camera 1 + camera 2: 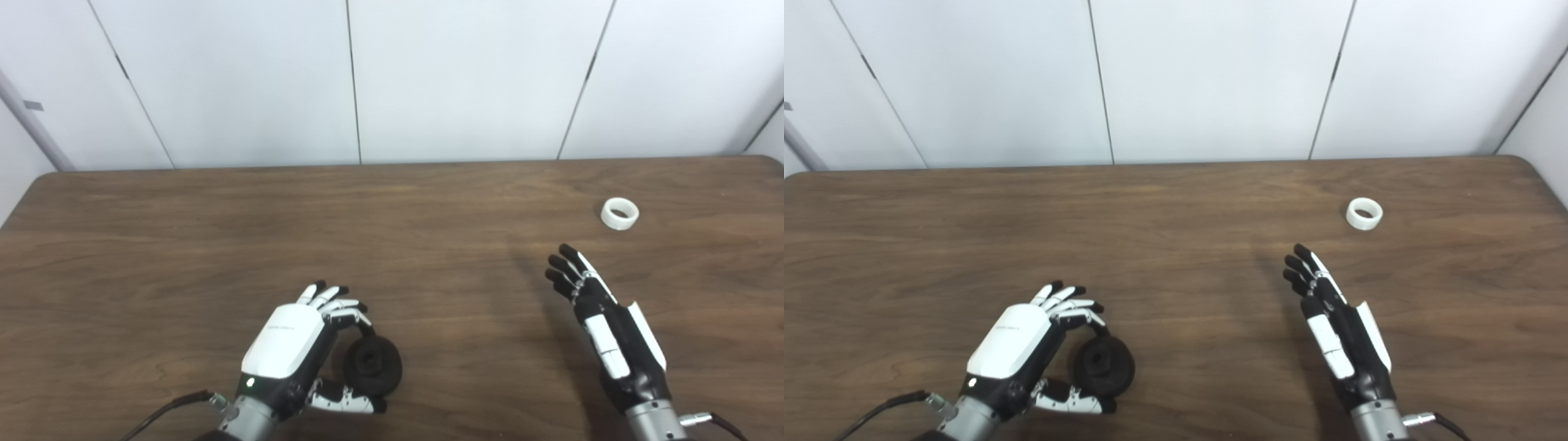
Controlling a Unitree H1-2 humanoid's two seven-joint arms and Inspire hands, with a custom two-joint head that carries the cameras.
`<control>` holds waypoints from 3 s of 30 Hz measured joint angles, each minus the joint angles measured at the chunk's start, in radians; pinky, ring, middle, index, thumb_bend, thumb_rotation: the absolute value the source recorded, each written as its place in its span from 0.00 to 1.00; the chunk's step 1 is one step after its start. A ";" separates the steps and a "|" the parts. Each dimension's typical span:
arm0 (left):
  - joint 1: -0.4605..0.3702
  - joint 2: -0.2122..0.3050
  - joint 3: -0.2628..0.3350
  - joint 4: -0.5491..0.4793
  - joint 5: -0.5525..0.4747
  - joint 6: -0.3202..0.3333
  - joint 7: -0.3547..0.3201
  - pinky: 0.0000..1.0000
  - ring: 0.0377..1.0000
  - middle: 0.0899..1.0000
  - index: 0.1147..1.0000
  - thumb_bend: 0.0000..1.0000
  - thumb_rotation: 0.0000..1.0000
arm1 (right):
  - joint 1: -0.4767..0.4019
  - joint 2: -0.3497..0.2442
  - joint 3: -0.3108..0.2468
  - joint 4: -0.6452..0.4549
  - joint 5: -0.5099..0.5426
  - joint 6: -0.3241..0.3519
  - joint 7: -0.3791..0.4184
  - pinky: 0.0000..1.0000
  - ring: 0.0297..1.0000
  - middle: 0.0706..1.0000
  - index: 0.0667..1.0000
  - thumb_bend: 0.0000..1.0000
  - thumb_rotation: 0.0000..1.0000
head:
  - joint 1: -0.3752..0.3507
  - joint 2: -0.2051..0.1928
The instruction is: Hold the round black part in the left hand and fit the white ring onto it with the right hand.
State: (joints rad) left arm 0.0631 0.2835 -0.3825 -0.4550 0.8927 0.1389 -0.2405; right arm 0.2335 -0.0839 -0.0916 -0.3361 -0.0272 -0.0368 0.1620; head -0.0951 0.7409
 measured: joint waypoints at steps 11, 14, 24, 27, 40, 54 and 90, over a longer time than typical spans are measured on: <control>0.009 -0.002 0.004 0.055 0.010 -0.044 0.025 1.00 0.91 0.77 0.42 0.52 0.05 | 0.000 0.001 0.004 -0.053 0.001 0.043 -0.003 0.91 0.88 0.90 0.92 0.59 0.89 | -0.020 0.017; 0.009 -0.006 0.008 0.071 0.010 -0.055 0.043 1.00 0.90 0.77 0.42 0.52 0.05 | 0.000 0.001 0.005 -0.056 0.000 0.049 -0.007 0.90 0.88 0.90 0.93 0.59 0.88 | -0.020 0.017; 0.009 -0.009 0.012 0.092 0.010 -0.084 0.070 1.00 0.89 0.77 0.42 0.52 0.05 | 0.000 0.002 0.012 -0.091 -0.006 0.072 -0.021 0.90 0.89 0.90 0.89 0.57 0.87 | -0.040 0.025; 0.008 -0.009 0.013 0.103 0.010 -0.085 0.075 1.00 0.89 0.77 0.42 0.52 0.05 | 0.000 0.002 0.012 -0.104 -0.018 0.084 -0.027 0.86 0.87 0.87 0.84 0.58 0.77 | -0.069 0.023; 0.007 0.010 0.052 0.117 -0.007 -0.123 0.072 1.00 0.88 0.77 0.42 0.52 0.05 | -0.001 -0.003 -0.019 -0.292 -0.212 0.248 -0.075 0.83 0.86 0.83 0.78 0.60 0.36 | -0.242 0.029; 0.004 0.043 0.087 0.113 -0.036 -0.129 0.033 1.00 0.87 0.76 0.42 0.52 0.05 | -0.088 -0.154 -0.041 -0.319 -0.423 0.465 -0.054 0.88 0.88 0.85 0.72 0.77 0.26 | -0.357 0.032; 0.038 0.049 0.106 0.103 -0.053 -0.165 0.037 1.00 0.88 0.75 0.42 0.52 0.05 | -0.374 -0.334 0.047 0.028 -0.554 0.490 0.024 0.91 0.96 0.93 0.78 0.81 0.21 | -0.350 -0.014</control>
State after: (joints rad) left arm 0.1007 0.3326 -0.2764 -0.3523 0.8392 -0.0261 -0.2036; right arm -0.1406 -0.4176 -0.0442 -0.3081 -0.5815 0.4536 0.1860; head -0.4449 0.7271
